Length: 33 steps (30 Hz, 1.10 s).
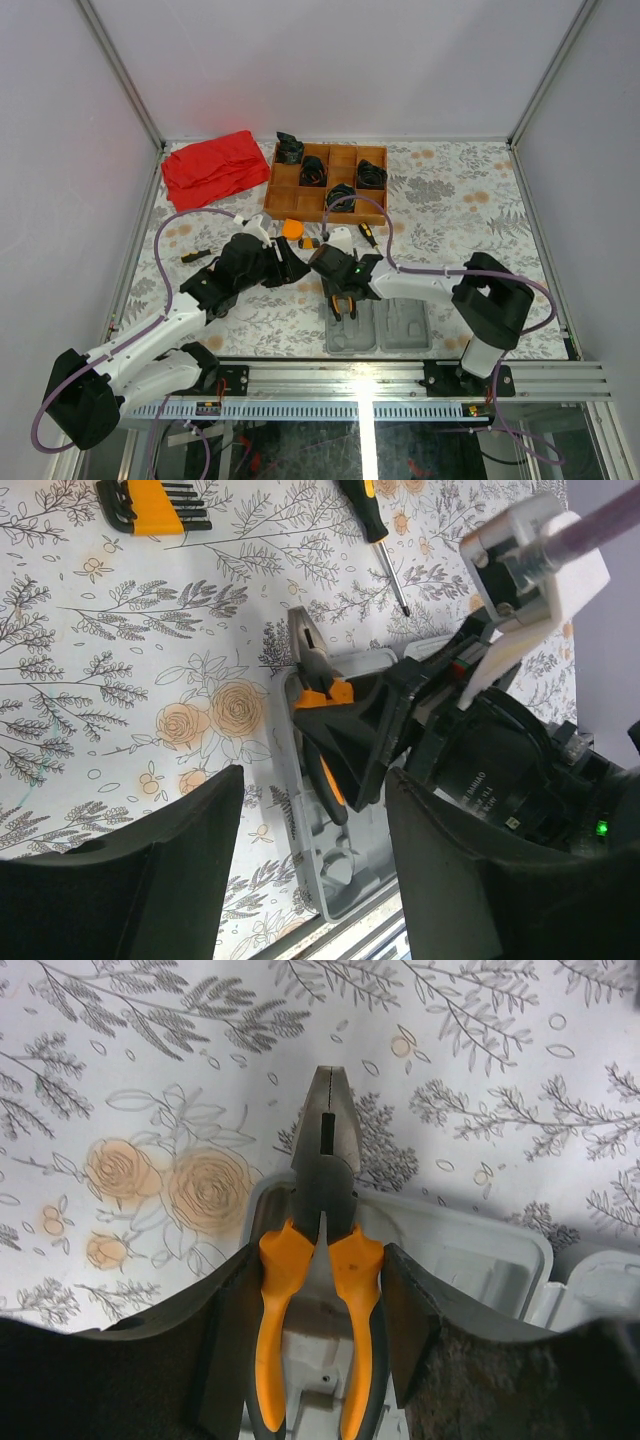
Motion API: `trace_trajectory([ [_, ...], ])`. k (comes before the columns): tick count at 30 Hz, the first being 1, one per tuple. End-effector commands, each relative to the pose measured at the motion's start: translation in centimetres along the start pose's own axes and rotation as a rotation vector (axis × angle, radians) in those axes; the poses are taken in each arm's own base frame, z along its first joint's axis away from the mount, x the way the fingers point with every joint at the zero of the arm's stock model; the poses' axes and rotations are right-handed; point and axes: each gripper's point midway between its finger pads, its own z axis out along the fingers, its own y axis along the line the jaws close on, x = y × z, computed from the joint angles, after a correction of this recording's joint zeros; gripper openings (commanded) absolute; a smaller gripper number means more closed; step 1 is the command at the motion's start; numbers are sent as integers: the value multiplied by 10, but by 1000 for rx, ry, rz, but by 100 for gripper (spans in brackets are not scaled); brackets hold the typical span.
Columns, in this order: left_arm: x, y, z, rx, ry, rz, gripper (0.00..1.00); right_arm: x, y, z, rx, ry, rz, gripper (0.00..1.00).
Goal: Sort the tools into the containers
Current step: Pick up the pliers from the storage box.
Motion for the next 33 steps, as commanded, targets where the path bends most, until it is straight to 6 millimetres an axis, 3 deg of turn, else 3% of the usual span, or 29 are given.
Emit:
trace_trajectory([
  [1,-1,3,1,-11,-20,-14,57,-22,-5,-24,-53,-77,58,14],
  [6,-1,2,0,-8,-14,-14,57,-28,-14,-36,-86,-103,100,13],
  [19,4,1,8,7,10,-29,58,-15,-78,-65,-41,-150,200,13],
  [28,17,4,26,-7,94,-36,61,26,-118,-73,33,-79,176,15],
  [33,26,1,35,15,135,-49,62,35,-134,-77,60,-65,212,15],
])
